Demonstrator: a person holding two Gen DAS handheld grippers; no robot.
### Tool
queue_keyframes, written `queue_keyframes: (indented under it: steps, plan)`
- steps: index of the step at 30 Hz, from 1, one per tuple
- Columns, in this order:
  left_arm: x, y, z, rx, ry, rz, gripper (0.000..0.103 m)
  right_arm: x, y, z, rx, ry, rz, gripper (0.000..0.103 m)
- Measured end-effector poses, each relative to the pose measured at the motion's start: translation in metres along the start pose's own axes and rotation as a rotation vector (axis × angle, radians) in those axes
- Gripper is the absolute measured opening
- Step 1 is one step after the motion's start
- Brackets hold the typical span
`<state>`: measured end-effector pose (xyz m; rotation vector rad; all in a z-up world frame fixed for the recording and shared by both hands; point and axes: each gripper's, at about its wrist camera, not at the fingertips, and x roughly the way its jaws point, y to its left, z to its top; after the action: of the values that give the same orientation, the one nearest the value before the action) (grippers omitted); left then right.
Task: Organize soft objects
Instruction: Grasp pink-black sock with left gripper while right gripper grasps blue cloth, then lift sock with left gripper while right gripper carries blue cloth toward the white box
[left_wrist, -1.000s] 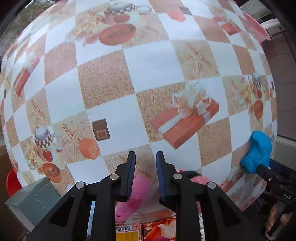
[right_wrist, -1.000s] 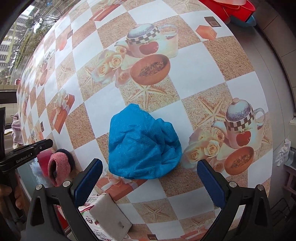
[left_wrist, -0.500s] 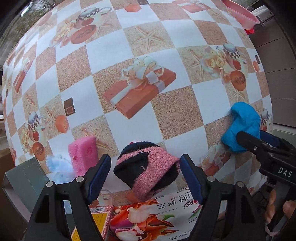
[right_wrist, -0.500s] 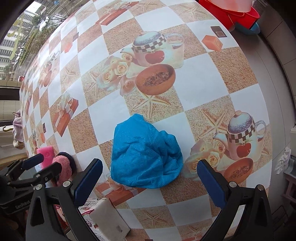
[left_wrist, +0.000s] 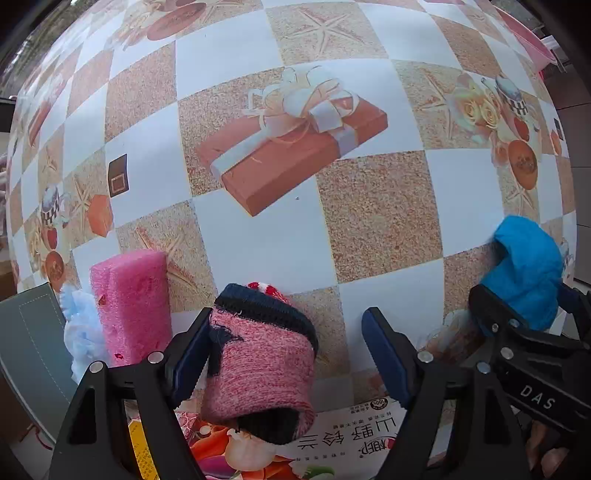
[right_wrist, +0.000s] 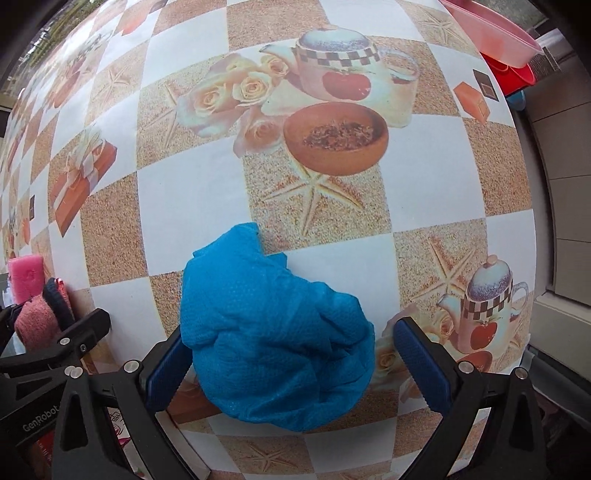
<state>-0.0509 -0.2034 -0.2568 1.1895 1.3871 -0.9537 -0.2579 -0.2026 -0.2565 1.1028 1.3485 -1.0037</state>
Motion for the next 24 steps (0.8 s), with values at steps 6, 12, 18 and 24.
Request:
queue_keyframes:
  steps: [6, 12, 18, 24]
  plan:
    - [0.007, -0.002, -0.029, 0.038, 0.002, -0.019, 0.054, -0.002, 0.002, 0.0, 0.0, 0.008, -0.004, 0.097]
    - [-0.003, -0.001, -0.037, 0.092, -0.001, -0.059, 0.025, -0.025, 0.002, 0.005, -0.006, -0.042, -0.004, 0.047]
    - [-0.023, -0.005, -0.057, 0.127, -0.065, -0.078, 0.024, -0.041, -0.003, -0.004, 0.035, -0.048, 0.058, 0.046]
    - [-0.052, -0.019, -0.064, 0.188, -0.158, -0.096, 0.024, -0.067, -0.003, -0.017, 0.085, -0.069, 0.106, 0.046]
